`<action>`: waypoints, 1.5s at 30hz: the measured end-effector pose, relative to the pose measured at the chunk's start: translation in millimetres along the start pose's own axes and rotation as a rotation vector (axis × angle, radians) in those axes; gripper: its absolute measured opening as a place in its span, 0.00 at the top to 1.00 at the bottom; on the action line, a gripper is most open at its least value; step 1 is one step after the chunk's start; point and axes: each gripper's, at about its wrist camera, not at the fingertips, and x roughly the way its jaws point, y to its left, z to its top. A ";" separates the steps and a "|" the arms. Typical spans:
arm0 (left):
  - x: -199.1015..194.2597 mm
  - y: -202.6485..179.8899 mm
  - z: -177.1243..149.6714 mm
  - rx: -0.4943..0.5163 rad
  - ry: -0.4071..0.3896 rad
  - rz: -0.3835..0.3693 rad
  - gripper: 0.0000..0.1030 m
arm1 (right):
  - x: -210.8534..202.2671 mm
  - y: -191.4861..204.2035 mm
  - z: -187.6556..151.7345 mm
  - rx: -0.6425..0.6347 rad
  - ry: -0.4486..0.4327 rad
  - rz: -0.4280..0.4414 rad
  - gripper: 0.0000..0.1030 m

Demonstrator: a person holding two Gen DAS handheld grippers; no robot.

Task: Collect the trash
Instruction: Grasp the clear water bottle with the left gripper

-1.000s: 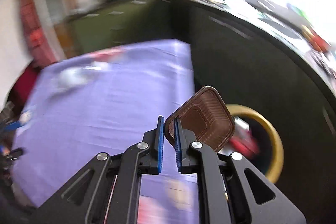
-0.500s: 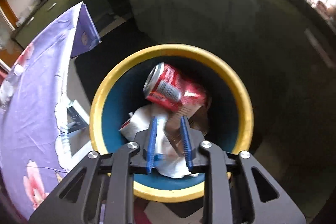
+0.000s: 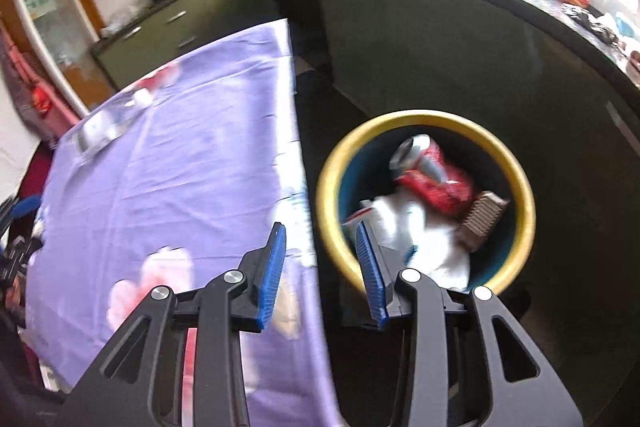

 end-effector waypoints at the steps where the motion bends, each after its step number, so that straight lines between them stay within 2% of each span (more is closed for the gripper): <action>1: 2.6 6.1 4.2 0.007 0.009 0.007 0.16 | 0.3 5.2 -0.4 -0.006 -0.003 0.007 0.64; 7: 23.7 50.6 42.6 0.095 0.042 0.042 0.14 | 3.4 37.0 -0.8 -0.053 -0.017 0.024 0.64; 12: 54.5 90.7 80.2 0.140 0.066 -0.037 0.13 | 13.7 44.8 0.7 -0.045 0.005 0.020 0.64; 16: 91.6 116.8 95.2 0.146 0.111 -0.081 0.13 | 23.7 48.8 2.9 -0.038 0.021 0.015 0.62; 21: 130.8 132.4 97.6 0.159 0.171 -0.097 0.13 | 33.4 54.9 9.1 -0.048 0.034 0.013 0.60; 29: 155.5 134.5 89.4 0.193 0.221 -0.098 0.14 | 46.8 68.5 16.0 -0.077 0.057 0.023 0.60; 34: 156.7 138.8 87.4 0.162 0.228 -0.101 0.22 | 49.9 72.9 16.9 -0.084 0.060 0.032 0.60; 38: 157.0 141.3 85.8 0.140 0.226 -0.103 0.34 | 49.0 73.2 15.6 -0.085 0.059 0.036 0.60; 45: 144.8 129.9 82.3 0.128 0.190 -0.069 0.39 | 45.7 71.0 11.6 -0.079 0.054 0.045 0.60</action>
